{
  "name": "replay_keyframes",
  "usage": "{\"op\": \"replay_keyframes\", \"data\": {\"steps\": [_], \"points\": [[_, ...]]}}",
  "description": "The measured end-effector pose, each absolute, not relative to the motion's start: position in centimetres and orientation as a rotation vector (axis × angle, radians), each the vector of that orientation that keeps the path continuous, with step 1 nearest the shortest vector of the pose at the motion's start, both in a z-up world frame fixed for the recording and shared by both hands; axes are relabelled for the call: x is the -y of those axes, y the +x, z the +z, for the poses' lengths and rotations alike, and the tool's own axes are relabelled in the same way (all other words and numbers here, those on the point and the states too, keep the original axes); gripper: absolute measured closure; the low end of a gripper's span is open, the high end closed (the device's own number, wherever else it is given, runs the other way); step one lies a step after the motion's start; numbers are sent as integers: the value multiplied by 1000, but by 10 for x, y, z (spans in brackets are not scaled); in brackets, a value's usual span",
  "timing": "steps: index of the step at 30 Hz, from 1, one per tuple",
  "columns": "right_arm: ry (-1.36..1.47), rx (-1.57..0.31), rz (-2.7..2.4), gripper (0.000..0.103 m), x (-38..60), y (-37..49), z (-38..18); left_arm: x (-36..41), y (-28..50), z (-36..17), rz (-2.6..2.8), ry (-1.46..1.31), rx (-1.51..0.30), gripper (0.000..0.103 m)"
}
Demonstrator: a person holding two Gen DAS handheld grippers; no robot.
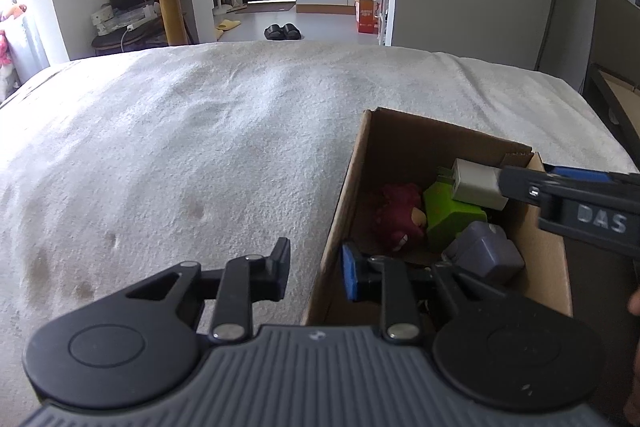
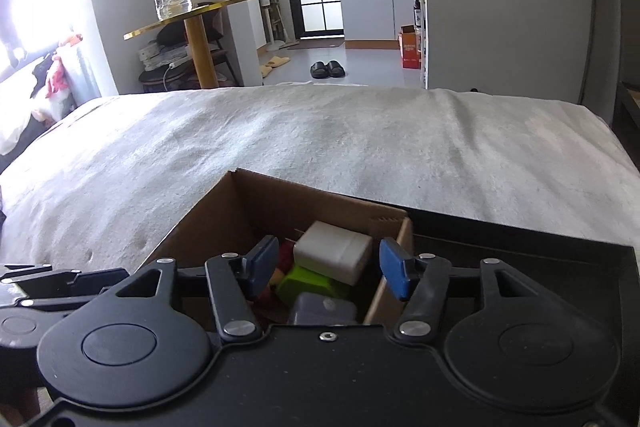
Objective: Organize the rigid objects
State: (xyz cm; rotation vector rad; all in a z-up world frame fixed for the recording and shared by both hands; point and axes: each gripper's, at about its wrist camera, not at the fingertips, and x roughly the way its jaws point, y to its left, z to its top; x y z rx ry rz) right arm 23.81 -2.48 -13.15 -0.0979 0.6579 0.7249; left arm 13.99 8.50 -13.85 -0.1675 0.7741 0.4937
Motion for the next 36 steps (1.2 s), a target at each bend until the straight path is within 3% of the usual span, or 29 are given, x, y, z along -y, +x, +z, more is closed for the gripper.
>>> {"op": "replay_keyframes", "data": {"steps": [5, 10, 12, 16, 20, 27, 36], "points": [[-80, -672, 711, 43, 41, 231, -129, -84, 141, -134, 486, -152, -802, 73], [-77, -702, 685, 38, 59, 222, -126, -81, 137, -124, 464, -150, -812, 58], [-81, -701, 673, 28, 66, 220, -123, -78, 134, -119, 452, -140, -803, 51], [-108, -669, 648, 22, 79, 212, -113, -71, 130, -105, 404, -110, -800, 44], [-75, -662, 620, 9, 98, 210, -102, -63, 123, -93, 392, -77, -794, 37], [-50, -656, 591, 2, 125, 206, -87, -57, 111, -74, 349, -56, -790, 27], [-32, -637, 576, 0, 156, 191, -64, -42, 91, -48, 289, -24, -746, 18]]}}
